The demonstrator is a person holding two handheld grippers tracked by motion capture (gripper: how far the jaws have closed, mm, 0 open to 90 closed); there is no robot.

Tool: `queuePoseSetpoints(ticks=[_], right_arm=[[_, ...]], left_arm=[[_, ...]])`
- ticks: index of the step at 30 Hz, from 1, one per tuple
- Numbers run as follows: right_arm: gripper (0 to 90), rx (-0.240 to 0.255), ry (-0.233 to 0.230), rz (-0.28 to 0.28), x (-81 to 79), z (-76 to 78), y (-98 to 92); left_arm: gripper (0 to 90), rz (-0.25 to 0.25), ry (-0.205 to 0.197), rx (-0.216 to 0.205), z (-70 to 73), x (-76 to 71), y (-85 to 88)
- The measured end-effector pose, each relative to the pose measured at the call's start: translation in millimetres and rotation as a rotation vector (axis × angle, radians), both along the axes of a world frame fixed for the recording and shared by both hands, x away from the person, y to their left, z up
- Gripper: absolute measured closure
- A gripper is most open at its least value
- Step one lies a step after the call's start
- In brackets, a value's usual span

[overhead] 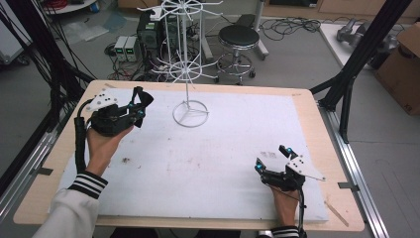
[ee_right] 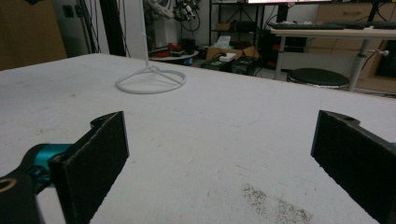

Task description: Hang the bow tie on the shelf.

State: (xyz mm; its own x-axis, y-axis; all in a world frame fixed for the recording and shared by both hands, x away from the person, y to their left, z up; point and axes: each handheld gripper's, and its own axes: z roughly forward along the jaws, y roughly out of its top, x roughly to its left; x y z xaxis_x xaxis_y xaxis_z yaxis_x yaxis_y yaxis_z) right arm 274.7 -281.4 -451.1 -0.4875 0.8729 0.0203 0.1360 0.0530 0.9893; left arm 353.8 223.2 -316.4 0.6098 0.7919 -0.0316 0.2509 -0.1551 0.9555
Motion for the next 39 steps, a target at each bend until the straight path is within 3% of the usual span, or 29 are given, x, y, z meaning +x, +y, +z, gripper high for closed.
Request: queuePoseSetpoints(ticks=[8,10,20,39], right_arm=[[3.1,0.001,0.001,0.001,-0.1,0.1,-0.1],[3.1,0.003,0.003,0.001,-0.2,0.1,0.0],[3.1,0.004,0.006,0.001,-0.3,0.1,-0.2],[3.1,0.001,0.002,0.003,-0.1,0.1,-0.3]], left_arm=[[76.4,-0.017,-0.021,-0.020,11.5,3.1,-8.3],[76.4,-0.025,-0.027,-0.041,14.5,3.6,-12.0],[76.4,-0.053,-0.044,-0.046,23.1,6.5,-27.8],[76.4,-0.088,-0.035,-0.088,21.5,16.8,-48.2]])
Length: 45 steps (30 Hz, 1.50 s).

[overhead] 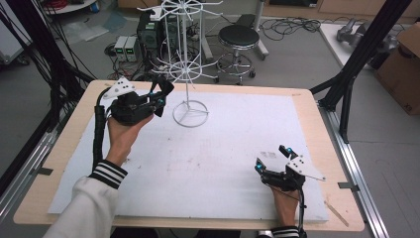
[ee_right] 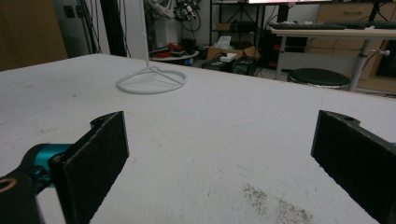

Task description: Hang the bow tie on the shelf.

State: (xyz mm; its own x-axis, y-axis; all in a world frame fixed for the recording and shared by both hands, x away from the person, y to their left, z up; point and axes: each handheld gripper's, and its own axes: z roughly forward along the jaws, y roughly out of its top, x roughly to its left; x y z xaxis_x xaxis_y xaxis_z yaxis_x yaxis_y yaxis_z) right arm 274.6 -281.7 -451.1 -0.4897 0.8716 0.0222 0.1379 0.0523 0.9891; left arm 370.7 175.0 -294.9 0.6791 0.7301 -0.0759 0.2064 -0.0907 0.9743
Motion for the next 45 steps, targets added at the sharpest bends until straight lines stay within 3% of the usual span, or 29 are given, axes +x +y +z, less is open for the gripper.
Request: queuePoseSetpoints(ticks=[11,22,45], right_arm=[[3.1,0.001,0.000,0.001,0.0,0.1,0.0],[3.0,0.001,0.002,0.001,-0.2,0.0,-0.1],[3.1,-0.005,-0.005,0.000,0.1,-0.1,0.2]], left_arm=[[76.4,-0.017,0.006,0.000,0.4,8.5,-13.8],[76.4,-0.021,0.024,-0.009,-9.2,16.3,-27.7],[75.1,-0.030,0.077,-0.005,-28.2,25.3,-26.7]])
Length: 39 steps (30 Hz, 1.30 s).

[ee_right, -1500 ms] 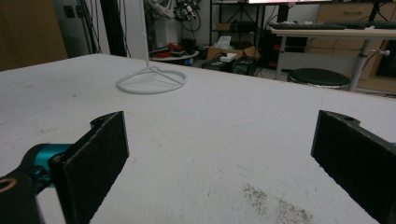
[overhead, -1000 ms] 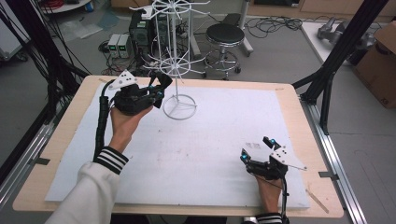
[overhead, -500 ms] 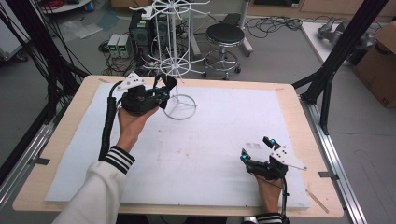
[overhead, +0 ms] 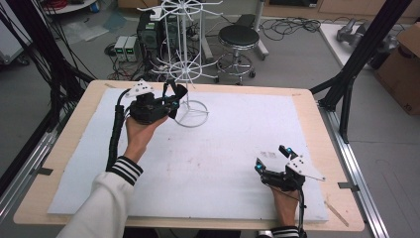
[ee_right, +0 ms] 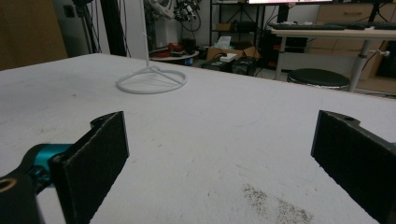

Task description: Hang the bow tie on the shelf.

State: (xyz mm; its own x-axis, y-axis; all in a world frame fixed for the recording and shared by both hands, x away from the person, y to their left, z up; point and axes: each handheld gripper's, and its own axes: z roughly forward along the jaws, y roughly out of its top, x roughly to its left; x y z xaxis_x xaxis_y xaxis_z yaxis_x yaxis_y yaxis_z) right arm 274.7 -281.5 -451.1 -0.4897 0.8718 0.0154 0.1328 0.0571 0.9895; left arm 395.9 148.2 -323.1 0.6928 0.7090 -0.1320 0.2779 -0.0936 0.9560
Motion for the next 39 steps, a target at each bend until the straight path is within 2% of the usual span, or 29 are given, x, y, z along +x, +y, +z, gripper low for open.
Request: queuePoseSetpoints(ticks=[2,3,4,5,7,8,10,12,17,19,22,24,26,29,32,34,39], right_arm=[[3.1,-0.001,0.000,-0.001,0.0,0.0,0.0],[3.1,-0.001,0.000,-0.001,0.0,0.0,0.0],[3.1,-0.001,0.000,-0.001,0.0,0.0,0.0],[3.1,0.000,0.000,0.000,0.0,0.0,0.0],[3.1,-0.001,0.000,-0.001,0.0,0.0,0.0],[3.1,-0.002,-0.001,-0.001,0.0,0.0,0.1],[3.1,-0.003,-0.001,-0.002,0.0,0.0,0.2],[3.0,-0.002,-0.001,-0.002,0.0,0.0,0.1],[3.1,0.000,-0.005,0.000,-0.5,-0.2,-0.1],[3.0,0.004,-0.010,-0.002,-0.8,-0.3,-0.8],[3.1,0.013,-0.005,-0.004,-1.1,-0.3,-1.0],[3.1,0.004,-0.011,-0.003,-0.8,-0.3,-0.8],[3.0,0.004,-0.013,-0.001,-0.8,-0.3,-0.6],[3.1,0.005,-0.013,-0.001,-1.0,-0.3,-0.5],[3.0,0.006,-0.013,0.001,-1.0,-0.3,-0.7],[3.1,0.005,-0.013,0.003,-1.3,-0.4,-0.6],[3.1,0.006,-0.012,-0.001,-1.7,-0.3,-0.6]], left_arm=[[72.7,-0.002,-0.004,0.005,-0.7,-0.3,0.6],[68.2,-0.007,-0.020,-0.002,-2.0,-1.5,1.4],[60.1,-0.017,-0.067,-0.001,-4.7,-4.4,3.2],[49.5,-0.008,-0.087,0.014,-6.2,-6.0,3.4],[26.7,0.000,-0.093,0.030,-7.6,-7.2,4.1],[20.9,0.003,-0.068,0.054,-9.2,-8.0,8.4],[13.6,-0.003,-0.078,0.035,-11.3,-11.5,17.2],[12.9,-0.008,-0.097,-0.002,-14.5,-16.9,28.6],[11.9,-0.008,-0.138,-0.045,-30.2,-37.4,57.8],[11.8,-0.016,-0.157,-0.063,-40.8,-48.3,69.0],[11.8,-0.010,-0.189,-0.049,-59.5,-63.7,85.6],[11.8,0.004,-0.208,-0.081,-74.0,-73.8,96.4],[11.8,0.025,-0.228,-0.085,-87.6,-83.6,106.8],[11.8,0.065,-0.234,-0.098,-105.0,-94.9,121.1],[11.8,0.089,-0.232,-0.116,-118.8,-102.4,130.2],[11.9,0.090,-0.237,-0.113,-125.0,-106.1,132.5],[12.3,0.094,-0.263,-0.107,-129.9,-110.4,133.0]])
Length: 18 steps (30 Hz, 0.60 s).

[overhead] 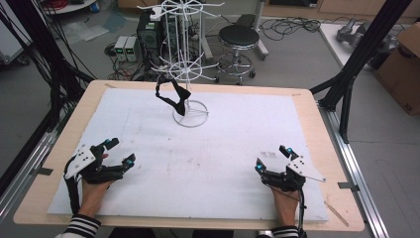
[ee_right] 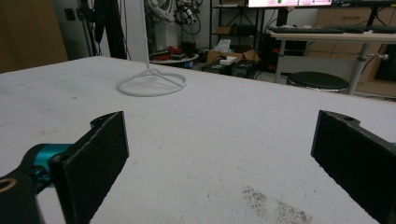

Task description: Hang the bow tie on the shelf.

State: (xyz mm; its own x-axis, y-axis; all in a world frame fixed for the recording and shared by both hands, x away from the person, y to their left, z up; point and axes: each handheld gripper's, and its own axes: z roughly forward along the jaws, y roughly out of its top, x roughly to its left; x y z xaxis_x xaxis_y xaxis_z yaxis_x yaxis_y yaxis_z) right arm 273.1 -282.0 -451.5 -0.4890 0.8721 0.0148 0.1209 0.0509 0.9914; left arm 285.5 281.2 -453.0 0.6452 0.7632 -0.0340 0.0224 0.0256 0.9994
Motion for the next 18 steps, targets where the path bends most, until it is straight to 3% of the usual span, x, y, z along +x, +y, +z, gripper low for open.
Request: queuePoseSetpoints(ticks=[4,18], right_arm=[[3.1,-0.001,-0.004,-0.002,0.0,-0.1,-0.2],[3.0,-0.006,-0.007,0.004,-0.8,-0.2,0.8]], left_arm=[[12.4,0.002,-0.031,-0.013,-1.7,-3.2,1.2],[13.8,0.016,-0.029,-0.029,-2.3,-3.4,2.5]])
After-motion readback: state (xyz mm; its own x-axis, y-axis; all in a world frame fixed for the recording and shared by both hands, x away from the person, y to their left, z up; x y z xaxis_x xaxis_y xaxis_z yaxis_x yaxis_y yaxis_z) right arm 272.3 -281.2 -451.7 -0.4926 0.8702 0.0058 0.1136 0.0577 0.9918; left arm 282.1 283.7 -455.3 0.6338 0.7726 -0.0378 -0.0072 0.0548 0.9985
